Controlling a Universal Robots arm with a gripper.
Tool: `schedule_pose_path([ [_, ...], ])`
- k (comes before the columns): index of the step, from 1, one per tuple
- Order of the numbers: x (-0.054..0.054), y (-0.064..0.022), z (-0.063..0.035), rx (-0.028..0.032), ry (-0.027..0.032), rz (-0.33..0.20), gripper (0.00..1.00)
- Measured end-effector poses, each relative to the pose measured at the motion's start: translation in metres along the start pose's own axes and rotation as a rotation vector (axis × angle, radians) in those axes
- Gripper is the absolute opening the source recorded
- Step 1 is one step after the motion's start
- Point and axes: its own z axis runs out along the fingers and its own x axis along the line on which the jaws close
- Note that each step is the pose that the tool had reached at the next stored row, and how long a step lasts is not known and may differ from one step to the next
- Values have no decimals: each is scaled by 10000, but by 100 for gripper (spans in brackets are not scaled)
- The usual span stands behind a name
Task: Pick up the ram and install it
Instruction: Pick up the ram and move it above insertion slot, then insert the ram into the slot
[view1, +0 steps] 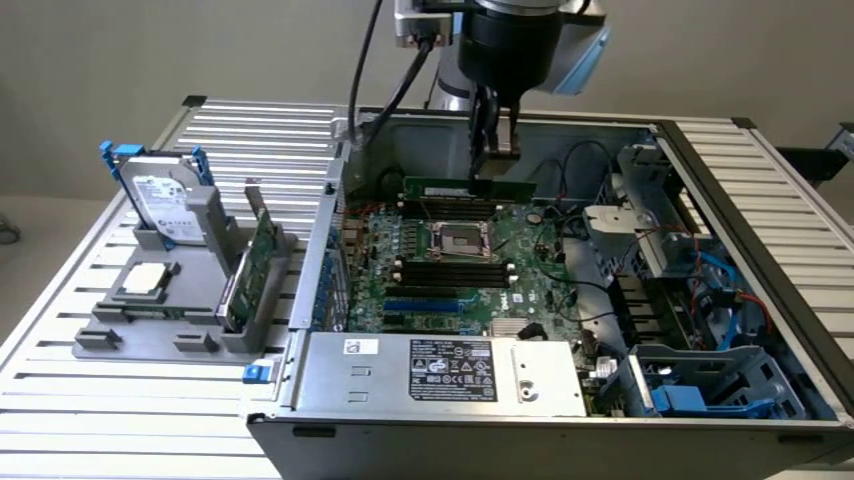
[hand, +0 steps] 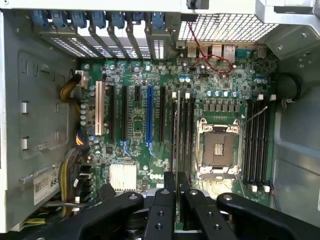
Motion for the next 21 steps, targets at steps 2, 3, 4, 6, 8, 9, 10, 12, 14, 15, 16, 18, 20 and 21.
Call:
schedule_pose_path([
  [2, -32, -7, 37, 0, -3, 0, 14],
  [3, -46, -10, 55, 1, -6, 1, 14],
  [4, -61, -12, 72, 0, -6, 2, 14],
  [6, -90, -14, 99, 1, -12, 8, 14],
  [8, -92, -14, 100, -2, -13, 8, 14],
  [9, -92, -14, 100, -2, -12, 8, 14],
  [10, -92, -14, 100, -3, -12, 8, 14],
  [12, -92, -14, 100, -4, -12, 9, 14],
  [14, -92, -14, 100, -5, -12, 9, 14],
  [15, -92, -14, 100, -5, -12, 9, 14],
  [16, -93, -14, 99, -6, -11, 9, 14],
  [18, -92, -14, 100, -6, -12, 9, 14],
  [20, -92, -14, 100, -7, -12, 8, 14],
  [21, -92, -14, 99, -8, -12, 8, 14],
])
